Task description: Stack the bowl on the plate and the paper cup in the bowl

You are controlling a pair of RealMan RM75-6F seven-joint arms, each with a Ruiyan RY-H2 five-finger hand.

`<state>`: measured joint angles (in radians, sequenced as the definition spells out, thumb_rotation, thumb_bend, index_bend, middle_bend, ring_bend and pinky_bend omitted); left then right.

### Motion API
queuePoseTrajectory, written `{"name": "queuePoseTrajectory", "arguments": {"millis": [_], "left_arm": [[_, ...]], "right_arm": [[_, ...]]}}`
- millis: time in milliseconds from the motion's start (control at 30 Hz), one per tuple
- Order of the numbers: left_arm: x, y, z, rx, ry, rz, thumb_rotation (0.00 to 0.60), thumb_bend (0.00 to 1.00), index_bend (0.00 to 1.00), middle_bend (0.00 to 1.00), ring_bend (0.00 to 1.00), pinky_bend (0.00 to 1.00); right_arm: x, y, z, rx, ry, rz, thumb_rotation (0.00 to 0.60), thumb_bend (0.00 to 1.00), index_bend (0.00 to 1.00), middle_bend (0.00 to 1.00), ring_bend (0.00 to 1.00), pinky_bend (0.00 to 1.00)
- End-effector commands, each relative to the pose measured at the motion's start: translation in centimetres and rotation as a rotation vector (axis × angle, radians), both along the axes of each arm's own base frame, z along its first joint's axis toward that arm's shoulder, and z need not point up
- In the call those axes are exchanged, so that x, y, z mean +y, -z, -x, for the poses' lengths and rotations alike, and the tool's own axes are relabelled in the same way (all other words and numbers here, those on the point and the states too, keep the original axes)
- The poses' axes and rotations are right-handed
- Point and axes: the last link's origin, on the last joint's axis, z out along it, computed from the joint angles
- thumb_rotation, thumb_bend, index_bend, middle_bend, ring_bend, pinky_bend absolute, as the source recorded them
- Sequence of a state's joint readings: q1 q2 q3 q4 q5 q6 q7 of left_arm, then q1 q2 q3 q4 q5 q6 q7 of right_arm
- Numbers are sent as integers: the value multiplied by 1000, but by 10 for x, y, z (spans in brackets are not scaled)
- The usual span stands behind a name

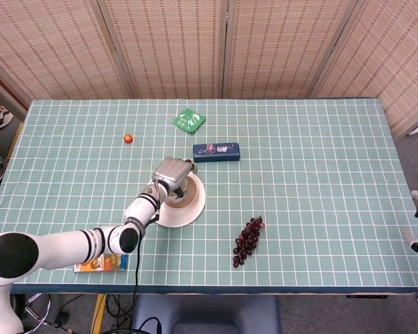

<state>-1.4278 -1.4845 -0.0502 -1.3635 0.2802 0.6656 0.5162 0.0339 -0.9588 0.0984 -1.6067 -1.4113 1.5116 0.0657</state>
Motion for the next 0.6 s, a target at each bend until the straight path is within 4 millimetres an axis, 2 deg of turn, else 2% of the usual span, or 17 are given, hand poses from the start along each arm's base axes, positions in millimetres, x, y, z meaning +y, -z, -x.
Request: {"name": "queuePoseTrajectory", "arguments": {"millis": [33,133,267,467,600], "left_arm": [[-1,2,1,7,-13,7,600,272,204,201,165,503],[-3,0,3,1,-33,17,600,272,127,112,57,326],[-4,-7,5,-27,-45,-3,600,272,43,29,1,212],[-9,-29,15,-73,-57,-35,600,272,3,0,0,166],[-17,-52,32,-102,-66,-84,600,272,3,0,0,165]], "right_arm": [[0,0,0,-1,0,0,600,267,187,437,407,670],[-1,0,0,-1,-3,2,600,267,187,437,407,670],[-1,-1,-1,-3,-5,6,600,267,187,437,407,670],[1,-2,-1,-3,-6,13,600,267,187,437,407,670],[3,-4,0,-1,-3,19,600,267,187,437,407,669]]}}
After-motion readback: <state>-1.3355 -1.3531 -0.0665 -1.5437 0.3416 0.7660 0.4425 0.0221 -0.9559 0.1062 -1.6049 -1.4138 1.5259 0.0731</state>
